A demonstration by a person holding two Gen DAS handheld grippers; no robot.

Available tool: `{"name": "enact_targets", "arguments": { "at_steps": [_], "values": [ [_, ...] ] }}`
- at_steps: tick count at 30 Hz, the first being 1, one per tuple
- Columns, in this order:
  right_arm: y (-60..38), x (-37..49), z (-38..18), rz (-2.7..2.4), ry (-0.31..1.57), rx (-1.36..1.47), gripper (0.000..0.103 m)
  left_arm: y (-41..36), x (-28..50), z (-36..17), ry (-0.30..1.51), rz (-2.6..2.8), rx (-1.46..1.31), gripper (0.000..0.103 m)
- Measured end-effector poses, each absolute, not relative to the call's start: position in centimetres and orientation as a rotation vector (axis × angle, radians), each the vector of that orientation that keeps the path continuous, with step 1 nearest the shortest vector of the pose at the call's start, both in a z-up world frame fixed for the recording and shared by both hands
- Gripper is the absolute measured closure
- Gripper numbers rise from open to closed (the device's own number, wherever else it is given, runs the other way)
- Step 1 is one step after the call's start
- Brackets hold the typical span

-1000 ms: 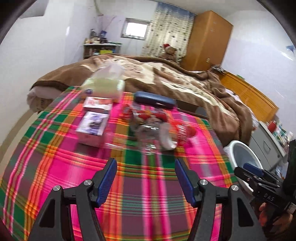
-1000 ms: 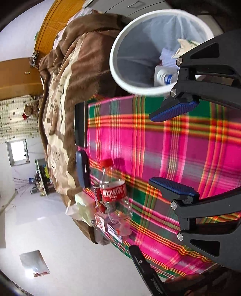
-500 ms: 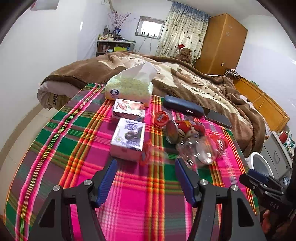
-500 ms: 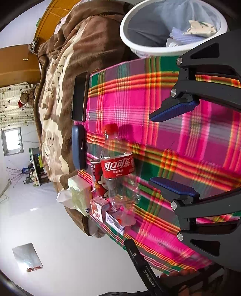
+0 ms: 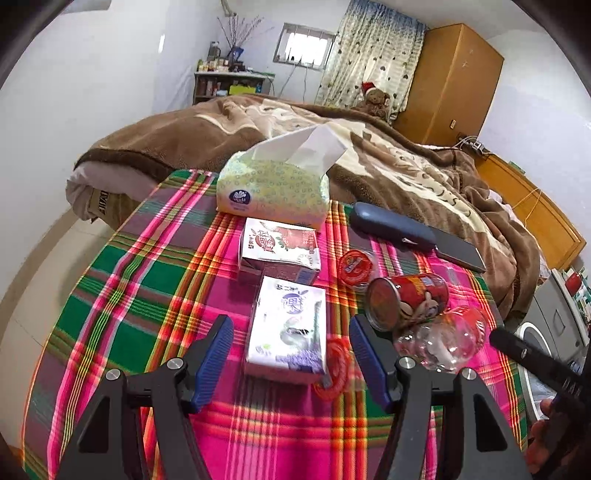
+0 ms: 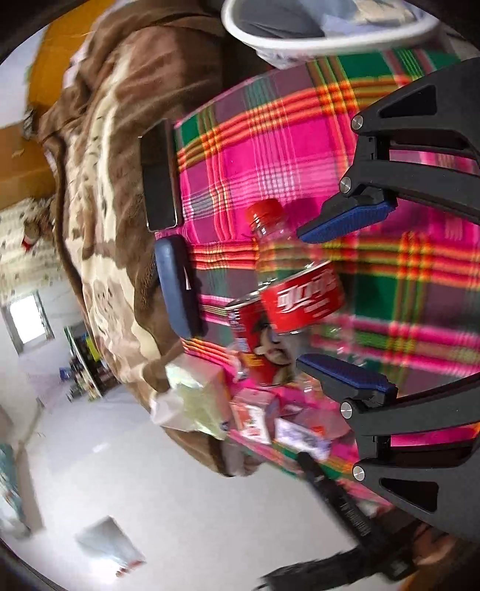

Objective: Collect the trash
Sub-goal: 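Grasp the purple juice box with the left tool while the right tool grasps the Coca-Cola bottle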

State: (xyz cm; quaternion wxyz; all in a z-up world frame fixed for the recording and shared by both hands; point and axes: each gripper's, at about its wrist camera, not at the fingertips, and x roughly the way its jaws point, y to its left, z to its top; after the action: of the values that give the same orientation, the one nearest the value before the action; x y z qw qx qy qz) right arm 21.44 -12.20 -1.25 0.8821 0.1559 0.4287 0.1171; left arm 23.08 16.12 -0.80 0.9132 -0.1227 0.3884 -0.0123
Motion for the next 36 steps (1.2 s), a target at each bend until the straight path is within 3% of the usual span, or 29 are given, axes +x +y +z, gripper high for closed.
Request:
{"name": "enact_targets", "arguments": {
  "at_steps": [7,9,24,36],
  "values": [
    [-11.0,23.7,-2.0,0.163,0.937,0.288,0.039,16.7,24.0,-2.6,0.848,-0.03,-0.262,0.038],
    [-11.0,24.3,-2.3,0.149,0.957,0.3,0.029,17.1,24.2,-3.2,0.863,-0.031,-0.283,0.038],
    [-8.9,25.5,-3.4,0.158,1.085,0.219,0.026,17.3,24.6,-3.8,0.86,-0.06,-0.318,0.038],
    [-9.2,21.8,-2.8,0.242,1.052,0.049,0.026,17.5,24.7,-3.6,0.868,-0.051,-0.317,0.038]
  ]
}}
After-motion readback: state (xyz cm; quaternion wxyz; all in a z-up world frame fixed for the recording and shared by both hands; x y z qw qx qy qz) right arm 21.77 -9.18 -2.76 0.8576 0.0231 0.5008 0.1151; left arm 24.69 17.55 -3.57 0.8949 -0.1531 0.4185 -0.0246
